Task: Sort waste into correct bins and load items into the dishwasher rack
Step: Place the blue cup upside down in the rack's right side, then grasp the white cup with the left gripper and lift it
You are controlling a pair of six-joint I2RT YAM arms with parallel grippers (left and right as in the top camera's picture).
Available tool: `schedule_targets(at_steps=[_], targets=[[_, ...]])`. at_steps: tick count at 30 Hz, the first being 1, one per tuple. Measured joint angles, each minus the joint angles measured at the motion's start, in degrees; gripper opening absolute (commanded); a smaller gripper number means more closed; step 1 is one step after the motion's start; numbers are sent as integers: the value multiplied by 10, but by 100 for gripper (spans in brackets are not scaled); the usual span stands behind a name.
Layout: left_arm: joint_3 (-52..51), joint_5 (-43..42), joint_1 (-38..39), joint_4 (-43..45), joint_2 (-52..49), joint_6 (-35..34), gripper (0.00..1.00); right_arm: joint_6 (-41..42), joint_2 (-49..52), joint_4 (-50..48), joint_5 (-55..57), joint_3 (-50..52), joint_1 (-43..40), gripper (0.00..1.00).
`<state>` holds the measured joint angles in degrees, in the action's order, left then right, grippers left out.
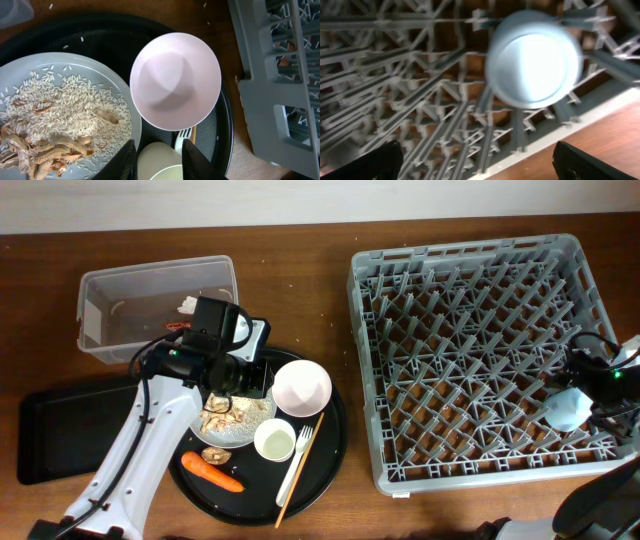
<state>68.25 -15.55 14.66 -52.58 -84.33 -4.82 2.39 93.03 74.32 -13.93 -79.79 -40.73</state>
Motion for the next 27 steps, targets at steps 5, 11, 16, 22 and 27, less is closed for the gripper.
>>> schedule_targets(at_steps=[5,11,16,22,27], targets=[[0,0,0,-3,0,-2,48,-54,-5,45,-118,0,0,98],[0,2,0,-70,0,-2,49,-107,-156,82,-177,-2,100,98],[0,2,0,-158,0,-2,49,-101,-194,99,-170,-3,285,98],[-49,2,0,-154,0,-2,40,51,-177,99,-8,-2,450,98],[-88,19,0,-131,0,-2,40,101,-177,95,48,-2,492,98]])
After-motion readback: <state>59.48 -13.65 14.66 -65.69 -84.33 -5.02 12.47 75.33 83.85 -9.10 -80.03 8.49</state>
